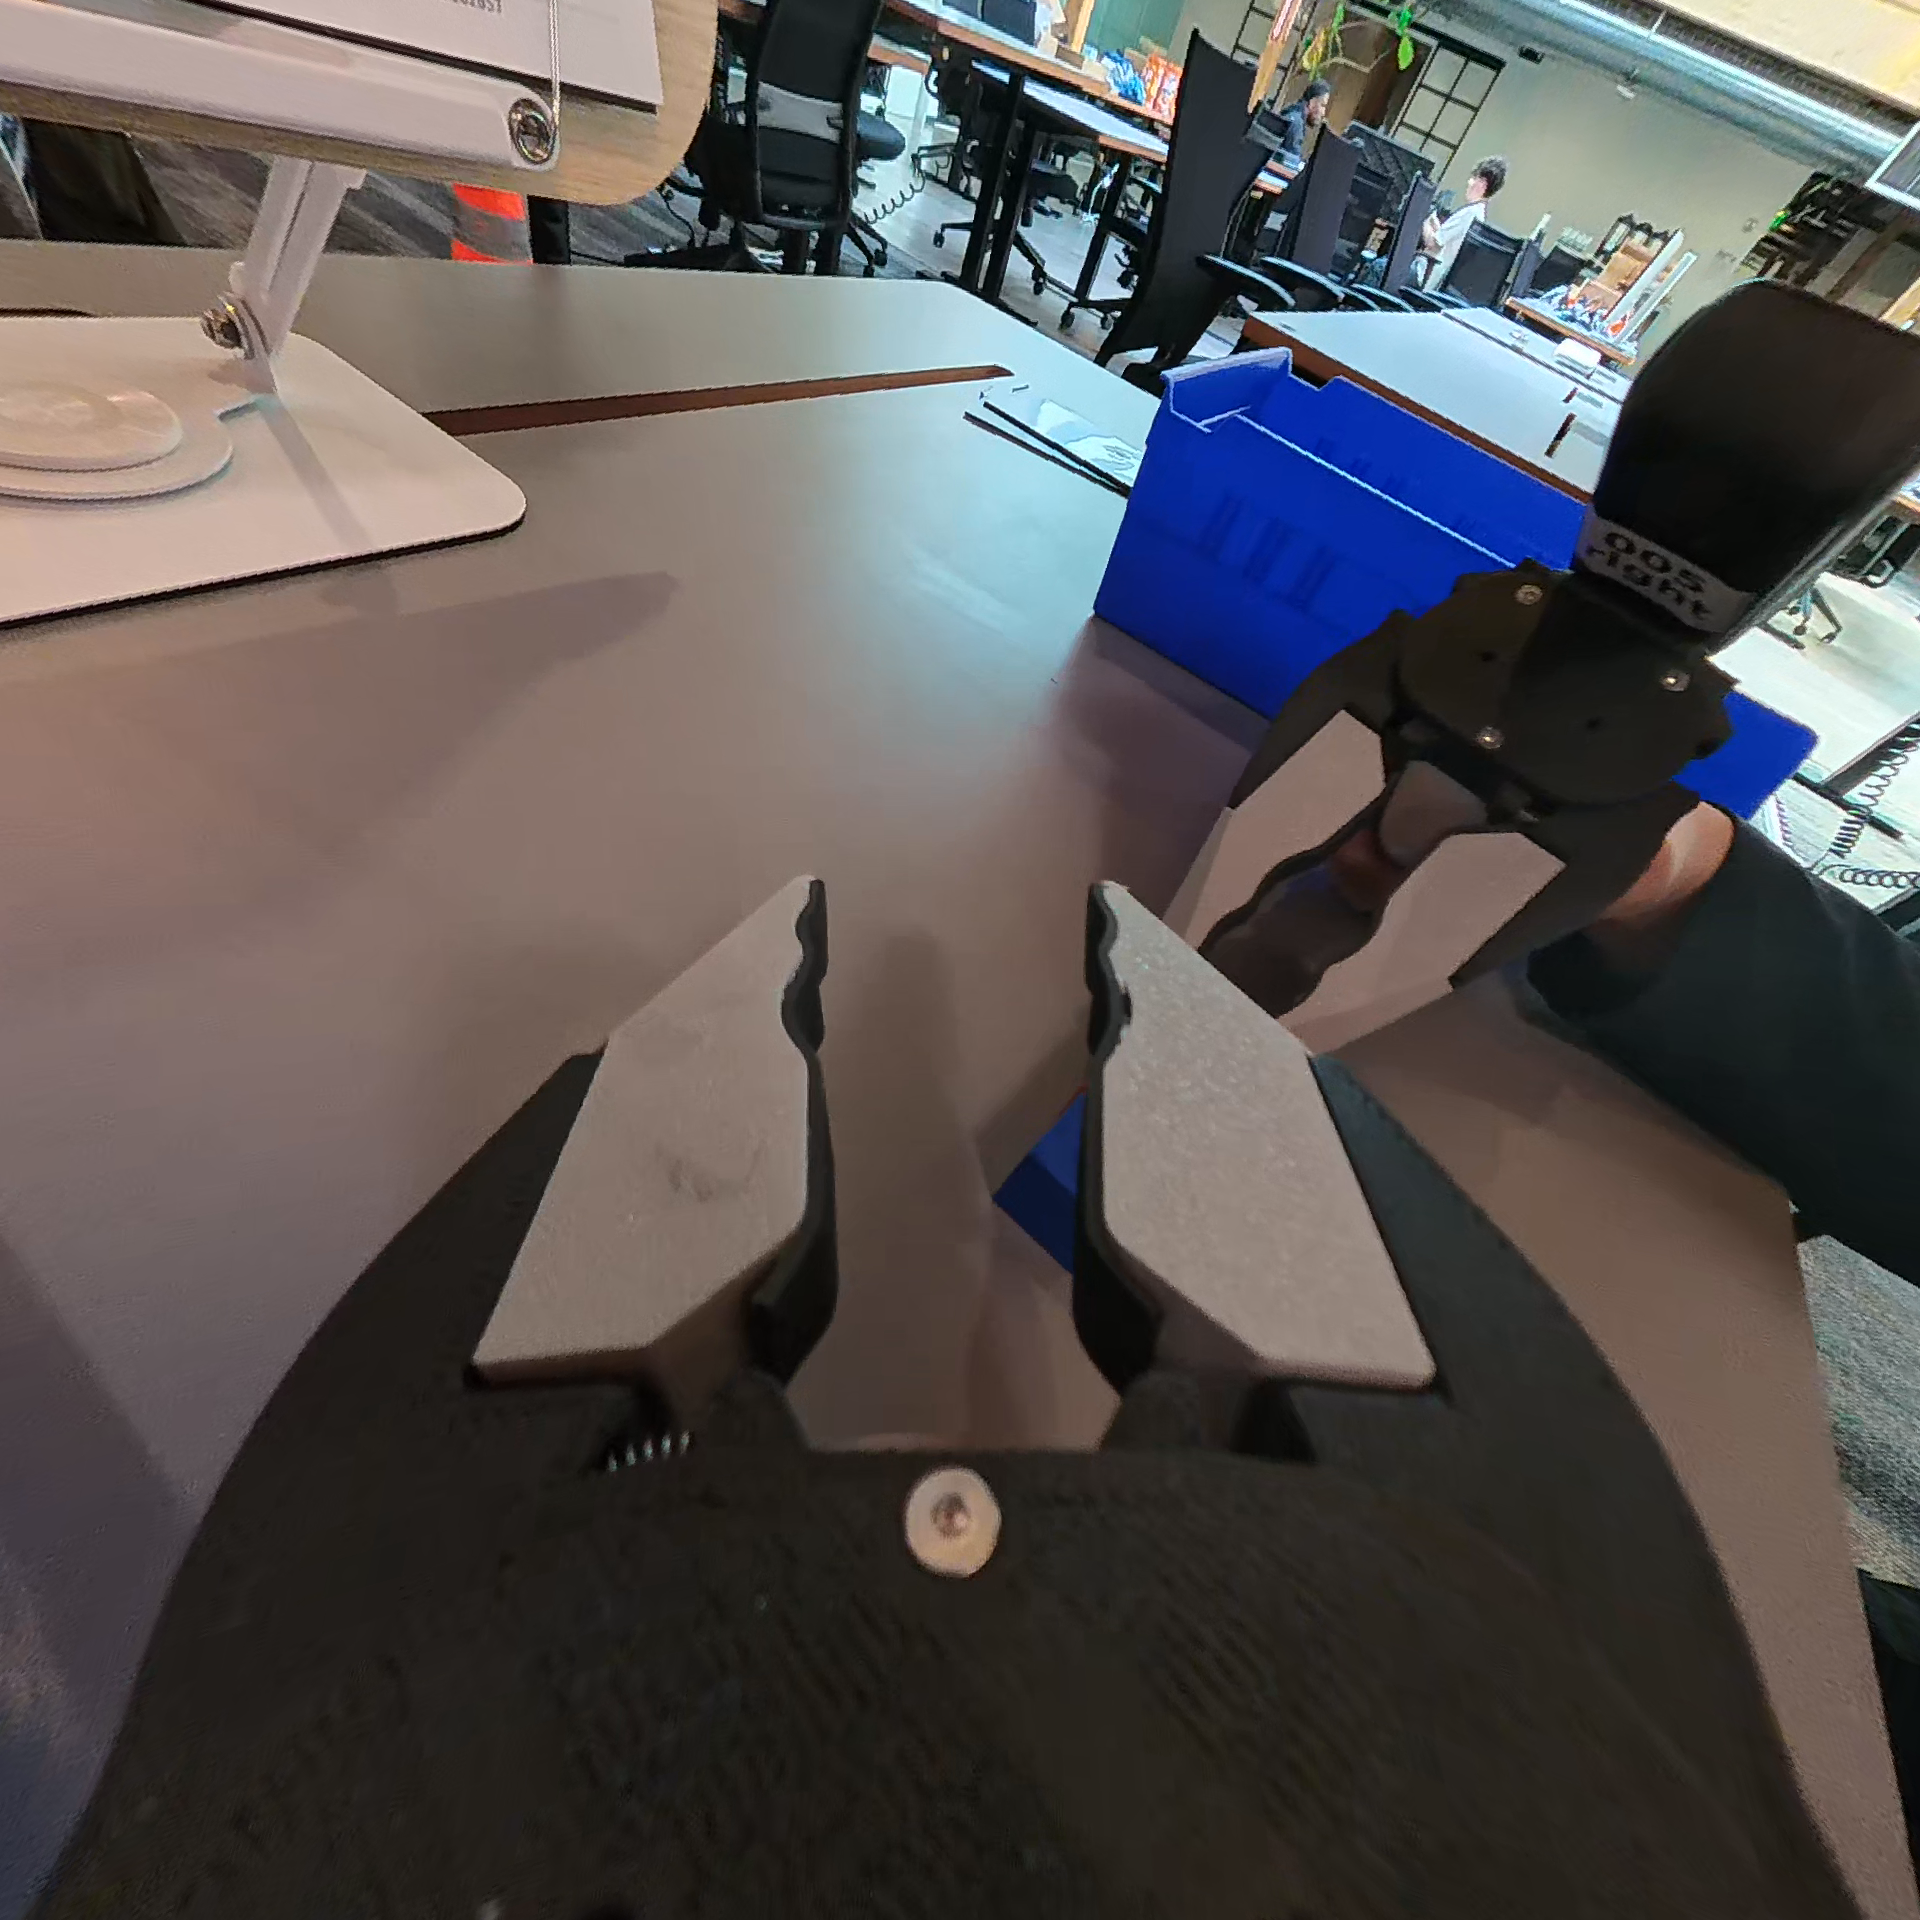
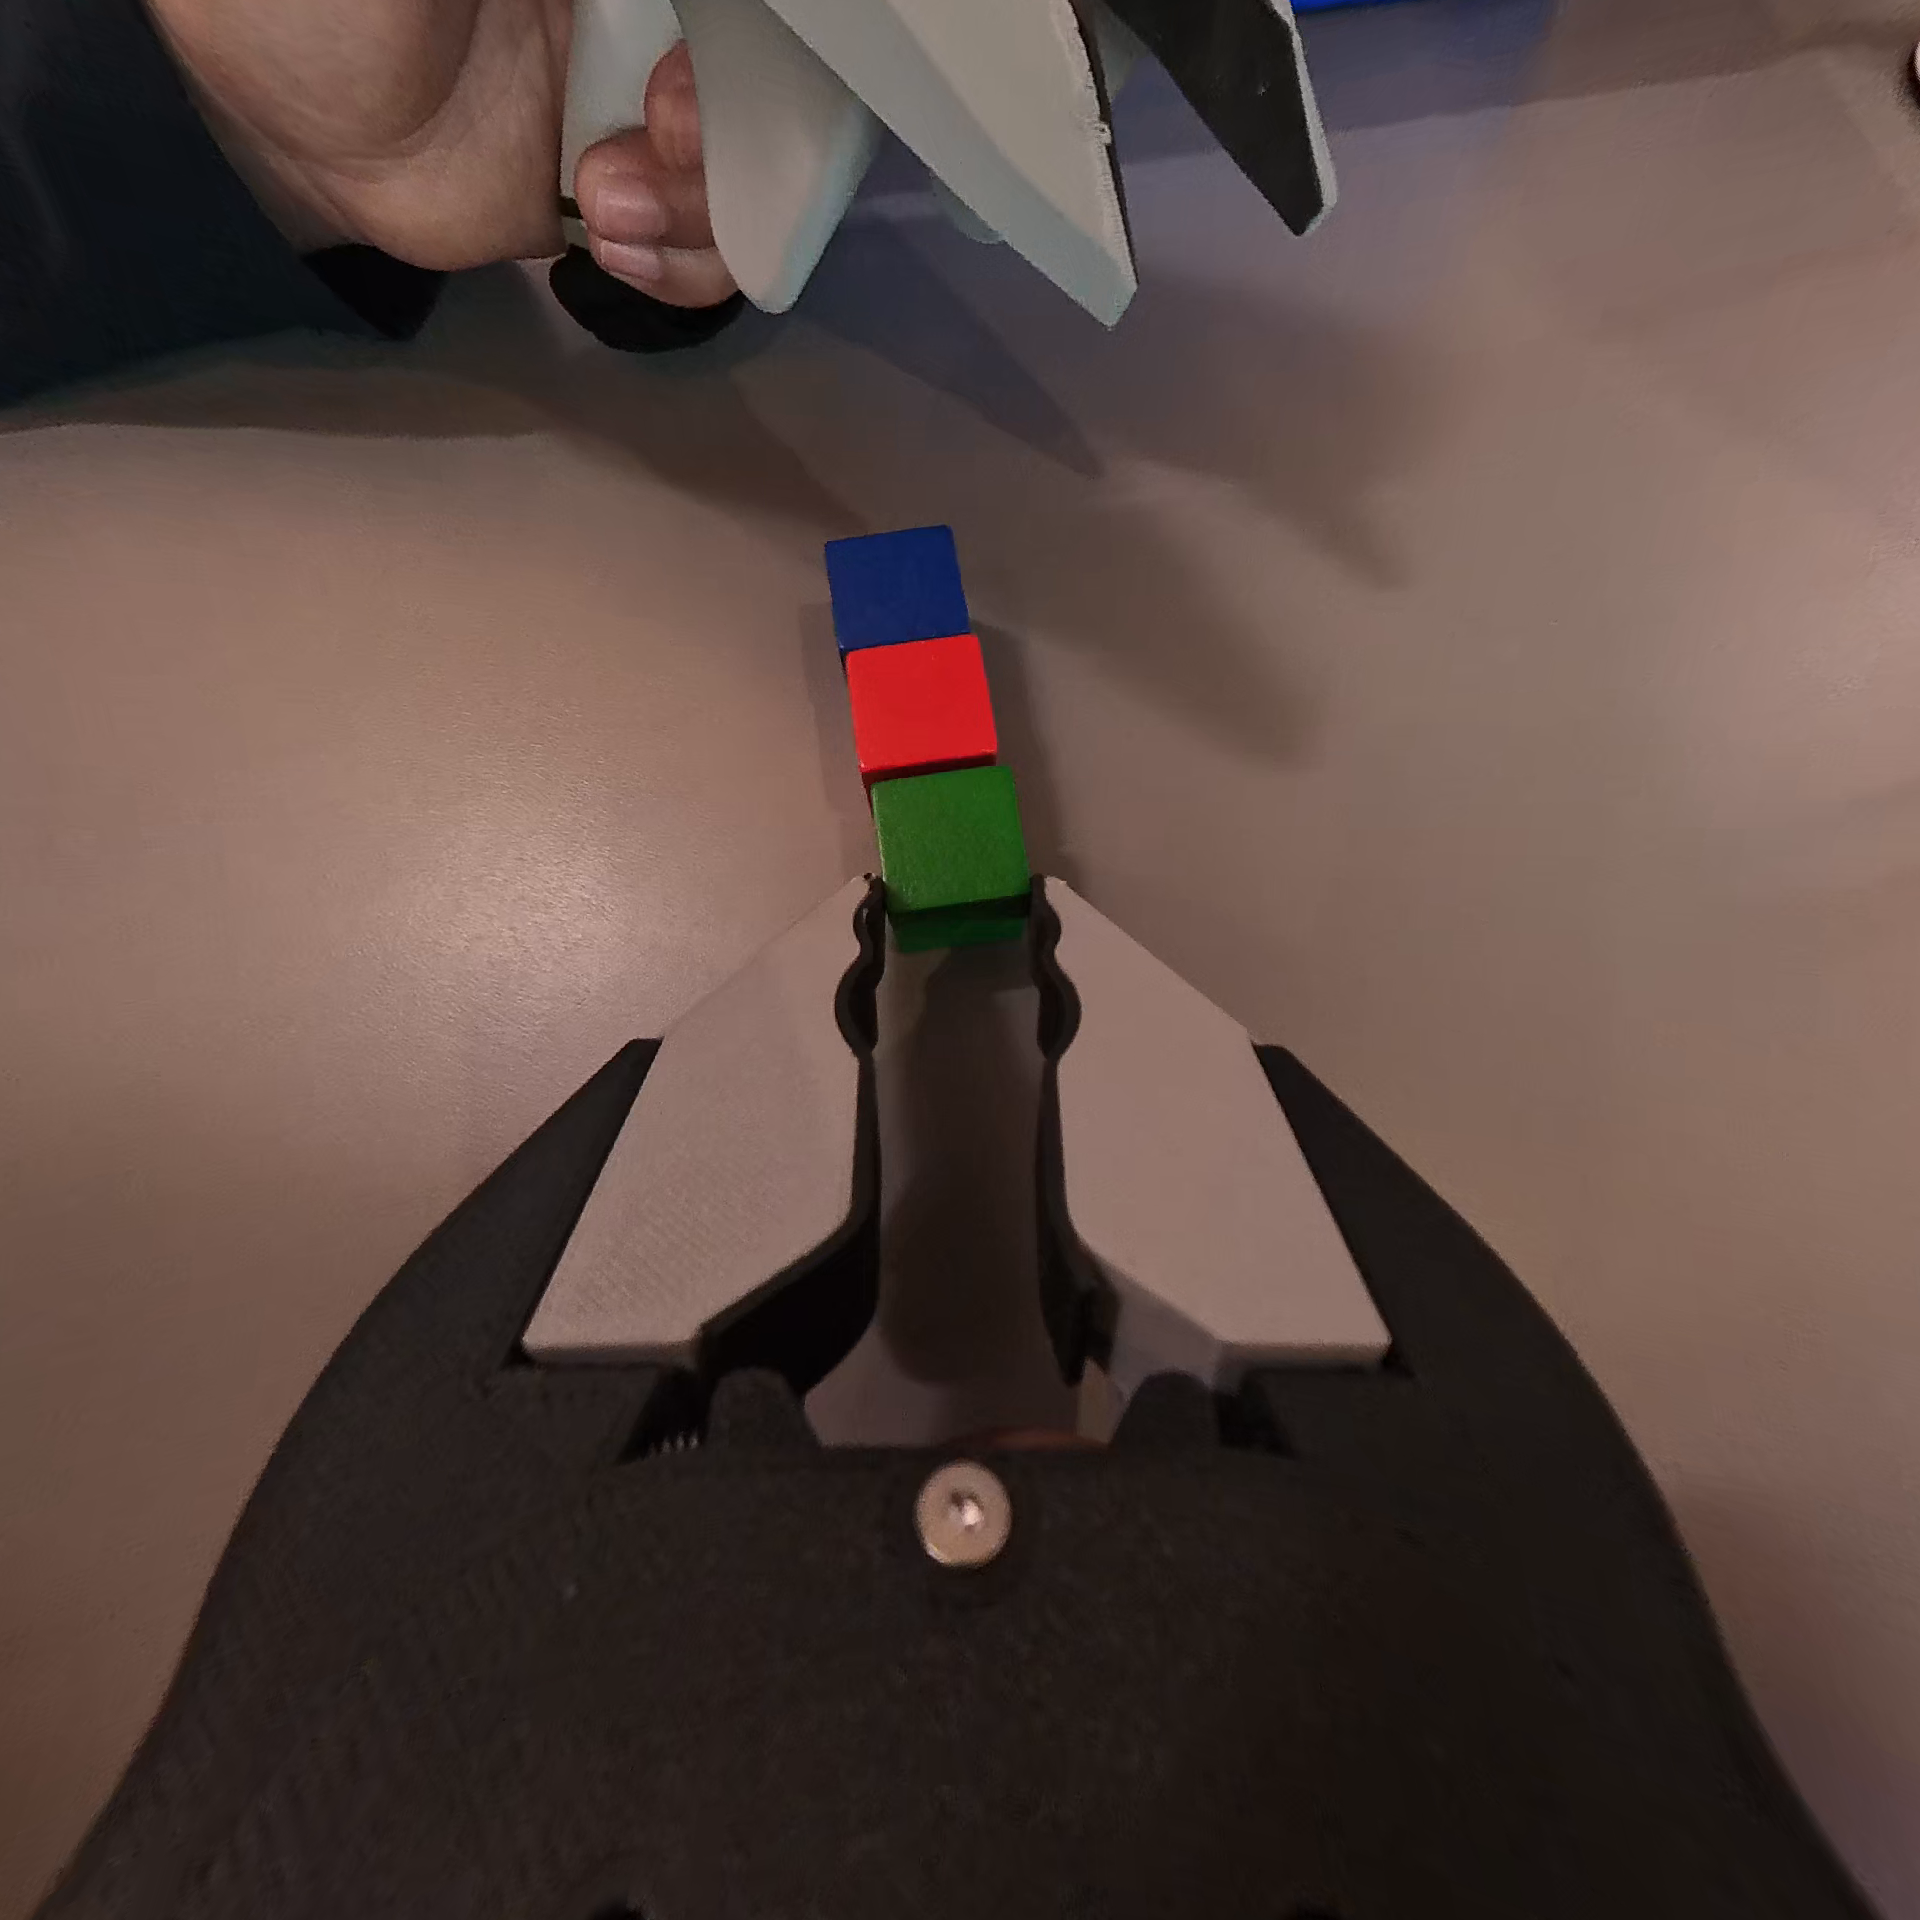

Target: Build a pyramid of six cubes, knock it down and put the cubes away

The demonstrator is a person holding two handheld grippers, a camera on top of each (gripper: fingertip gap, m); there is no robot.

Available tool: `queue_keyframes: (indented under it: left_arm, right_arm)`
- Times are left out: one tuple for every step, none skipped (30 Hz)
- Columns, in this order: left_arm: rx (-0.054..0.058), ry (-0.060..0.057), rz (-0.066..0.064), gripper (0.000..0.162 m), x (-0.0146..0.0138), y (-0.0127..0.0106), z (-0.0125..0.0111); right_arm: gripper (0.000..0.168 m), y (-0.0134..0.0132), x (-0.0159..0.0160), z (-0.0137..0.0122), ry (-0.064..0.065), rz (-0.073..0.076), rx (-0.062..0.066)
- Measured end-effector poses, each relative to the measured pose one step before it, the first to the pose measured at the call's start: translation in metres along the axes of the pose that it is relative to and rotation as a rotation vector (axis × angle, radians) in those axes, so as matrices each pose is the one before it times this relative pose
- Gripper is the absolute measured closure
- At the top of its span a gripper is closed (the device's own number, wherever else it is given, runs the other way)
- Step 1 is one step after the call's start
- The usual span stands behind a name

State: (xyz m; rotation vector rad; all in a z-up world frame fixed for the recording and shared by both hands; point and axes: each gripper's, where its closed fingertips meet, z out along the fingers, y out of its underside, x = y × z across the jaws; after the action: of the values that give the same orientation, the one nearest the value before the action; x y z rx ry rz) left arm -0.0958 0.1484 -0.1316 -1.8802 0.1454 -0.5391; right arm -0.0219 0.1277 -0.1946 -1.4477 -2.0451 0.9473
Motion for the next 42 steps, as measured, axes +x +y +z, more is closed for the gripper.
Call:
queue_keyframes:
  left_arm:
    - [-0.0007, 0.0012, -0.0016, 0.114, 0.00006, 0.00018, 0.00014]
    - [-0.0016, 0.0014, -0.0031, 0.114, 0.00005, 0.00036, 0.00014]
    - [-0.0001, 0.0011, -0.0024, 0.114, -0.00004, 0.00011, 0.0]
    - [0.0001, 0.0006, -0.0016, 0.114, -0.00002, 0.00004, -0.00005]
    - [0.0003, -0.0002, -0.0007, 0.114, 0.00004, -0.00013, -0.00001]
    - [0.0007, -0.0005, 0.0002, 0.114, 0.0001, -0.00009, -0.00011]
    - [0.0009, -0.0002, 0.0011, 0.114, 0.0002, -0.00019, -0.00008]
    - [-0.0002, 0.0001, 0.0014, 0.114, 0.00025, 0.00002, 0.0]
    - [-0.0011, -0.0005, 0.0011, 0.114, 0.00017, 0.00005, 0.00024]
    - [-0.0016, -0.0001, 0.0009, 0.114, 0.00005, 0.00038, 0.00024]
    - [-0.0031, 0.0003, -0.0001, 0.114, 0.0, 0.00059, 0.00029]
    - [-0.0018, 0.0001, -0.0003, 0.114, -0.00003, 0.00034, 0.00023]
    - [-0.0013, 0.0008, -0.0009, 0.114, 0.00003, 0.00045, 0.00032]
    - [-0.0033, 0.0018, -0.0025, 0.114, 0.00003, 0.00062, 0.00026]
    - [-0.0032, 0.0015, -0.0025, 0.114, 0.00008, 0.00062, 0.00031]
    - [-0.001, -0.0002, -0.0005, 0.114, -0.00007, 0.00035, 0.00023]
    - [-0.0001, -0.0009, 0.0008, 0.113, -0.0001, 0.00003, 0.00004]
    - [-0.0002, 0.0001, 0.0004, 0.113, 0.00007, 0.00004, 0.00003]
    - [-0.0005, 0.0007, -0.0006, 0.113, 0.0001, 0.00002, 0.00005]
    - [-0.0004, 0.0005, -0.0006, 0.114, 0.00011, 0.00005, -0.00003]
    - [0.0005, -0.0006, 0.0, 0.114, -0.00004, -0.00002, -0.00005]
    - [0.0002, 0.0, -0.0001, 0.114, 0.00001, -0.00002, 0.00001]
    - [0.0006, 0.0004, -0.0003, 0.114, 0.00018, -0.00009, -0.00016]
    - [0.0005, 0.0002, -0.0004, 0.114, 0.00009, -0.00003, -0.00005]
    - [-0.0006, 0.0008, -0.0005, 0.114, 0.00008, 0.00014, 0.00007]
    - [-0.0015, 0.0006, -0.001, 0.113, 0.00002, 0.00031, 0.00012]
    - [-0.0019, 0.0005, -0.001, 0.113, 0.0, 0.00024, 0.00015]
    - [0.0002, -0.0006, 0.0005, 0.113, -0.00006, -0.00006, 0.00015]
    - [0.0001, -0.0006, 0.0005, 0.113, -0.00022, 0.00013, 0.00015]
    - [-0.0031, 0.0012, -0.0004, 0.113, 0.00014, 0.00045, 0.00035]
    - [-0.0025, 0.0005, 0.0006, 0.113, 0.00009, 0.00028, 0.00041]
    - [-0.0029, -0.0014, 0.0024, 0.113, 0.0, 0.00027, 0.00024]
    - [-0.0019, -0.0043, 0.0058, 0.113, -0.00017, 0.00016, 0.00004]
    - [-0.0016, -0.0063, 0.0079, 0.113, -0.00032, 0.00012, -0.00005]
    - [-0.0021, -0.0075, 0.0089, 0.113, -0.00043, 0.00024, -0.00014]
    - [-0.003, -0.0085, 0.0102, 0.113, -0.00067, 0.00051, -0.00002]
    - [-0.0045, -0.0128, 0.013, 0.113, -0.00133, 0.0009, 0.0]
    - [-0.0067, -0.0162, 0.0163, 0.113, -0.00173, 0.00126, 0.0001]
    - [-0.0068, -0.0116, 0.0166, 0.113, -0.00085, 0.00102, 0.00031]
    - [-0.0055, -0.0042, 0.0183, 0.113, 0.00054, 0.00023, 0.00018]
    - [-0.0022, -0.0034, 0.0291, 0.113, 0.00158, -0.00022, -0.0003]
    - [0.0001, -0.0128, 0.0396, 0.113, 0.00099, 0.0003, -0.00042]
  right_arm:
    - [0.143, 0.00022, -0.00027, 0.00039, 0.0008, -0.0029, -0.0019]
    - [0.144, 0.00038, 0.00012, 0.00044, 0.0017, -0.0016, -0.0029]
    - [0.143, 0.0006, 0.00004, 0.00052, 0.0011, -0.0003, -0.0033]
    - [0.143, 0.00055, 0.00012, 0.00053, 0.0011, -0.0002, -0.0029]
    - [0.143, 0.00022, 0.00013, 0.00033, 0.001, 0.0003, -0.0015]
    - [0.143, 0.00004, 0.00003, 0.00029, 0.0013, 0.0004, -0.0004]
    - [0.143, -0.00009, -0.00017, 0.00009, 0.0006, -0.0005, 0.0002]
    - [0.143, -0.00009, -0.00013, 0.00023, 0.0004, -0.001, 0.0003]
    - [0.143, -0.00016, -0.00012, 0.00016, 0.0004, -0.001, 0.0002]
    - [0.143, -0.00006, -0.0002, 0.0002, -0.0007, -0.0007, 0.0002]
    - [0.143, 0.0, -0.00032, 0.00017, -0.0013, -0.0001, -0.0002]
    - [0.143, 0.00011, -0.00016, 0.00006, -0.0006, -0.0002, -0.0004]
    - [0.143, 0.0001, -0.00007, -0.00011, 0.0002, -0.0011, 0.0]
    - [0.143, 0.00004, -0.00011, -0.00004, -0.0003, -0.0009, 0.0]
    - [0.143, 0.00002, -0.00023, -0.00003, -0.0007, 0.0, 0.0001]
    - [0.143, -0.00001, -0.0002, 0.00011, -0.0013, 0.0003, 0.0006]
    - [0.143, -0.00017, -0.0004, 0.00015, -0.002, -0.0006, 0.0004]
    - [0.143, 0.00001, -0.00041, 0.00016, -0.0012, -0.0019, -0.0002]
    - [0.143, 0.00012, -0.0001, 0.00025, 0.0005, -0.0024, -0.0009]
    - [0.143, 0.00026, -0.00006, 0.00026, 0.0007, -0.0013, -0.0012]
    - [0.143, 0.00009, -0.00016, 0.00027, -0.0005, -0.0003, -0.0008]
    - [0.143, 0.00009, -0.00019, 0.00007, -0.0009, -0.0004, -0.0003]
    - [0.142, -0.00013, -0.00021, 0.00006, -0.0004, -0.001, 0.001]
    - [0.142, -0.00022, 0.00026, -0.00037, 0.0017, -0.001, 0.0019]
    - [0.142, -0.00059, 0.00093, -0.00067, 0.0059, -0.0001, 0.0032]
    - [0.14, -0.00101, 0.001, -0.00133, 0.0052, 0.0009, 0.0075]
    - [0.138, -0.00216, 0.00036, -0.002, 0.0004, 0.003, 0.014]
    - [0.137, -0.00321, -0.00006, -0.00271, -0.0037, 0.0055, 0.0208]
    - [0.136, -0.00439, -0.00065, -0.00324, -0.0073, 0.0052, 0.0263]
    - [0.136, -0.00535, -0.00125, -0.00361, -0.0093, 0.0024, 0.0304]
    - [0.135, -0.0061, -0.00125, -0.00365, -0.0071, -0.0008, 0.0335]
    - [0.135, -0.00699, -0.00124, -0.00355, -0.0043, -0.0038, 0.0367]
    - [0.134, -0.00737, -0.00104, -0.00333, -0.0008, -0.0066, 0.0386]
    - [0.133, -0.00743, 0.00007, -0.00289, 0.0081, -0.0104, 0.0383]
    - [0.133, -0.00679, 0.00197, -0.00262, 0.0221, -0.0152, 0.0352]
    - [0.132, -0.00586, 0.00458, -0.00247, 0.0387, -0.0176, 0.0308]
    - [0.132, -0.00449, 0.00698, -0.00214, 0.0519, -0.0141, 0.0263]
    - [0.132, -0.00294, 0.00856, -0.00165, 0.0583, -0.0069, 0.0192]
    - [0.132, -0.00037, 0.01093, -0.00112, 0.0713, -0.0017, 0.0056]
    - [0.13, 0.00237, 0.01368, -0.00055, 0.0899, -0.0055, -0.0118]
    - [0.128, 0.00436, 0.01496, -0.00025, 0.1002, -0.0177, -0.0265]
    - [0.127, 0.00405, 0.01438, -0.00049, 0.0967, -0.0187, -0.0272]
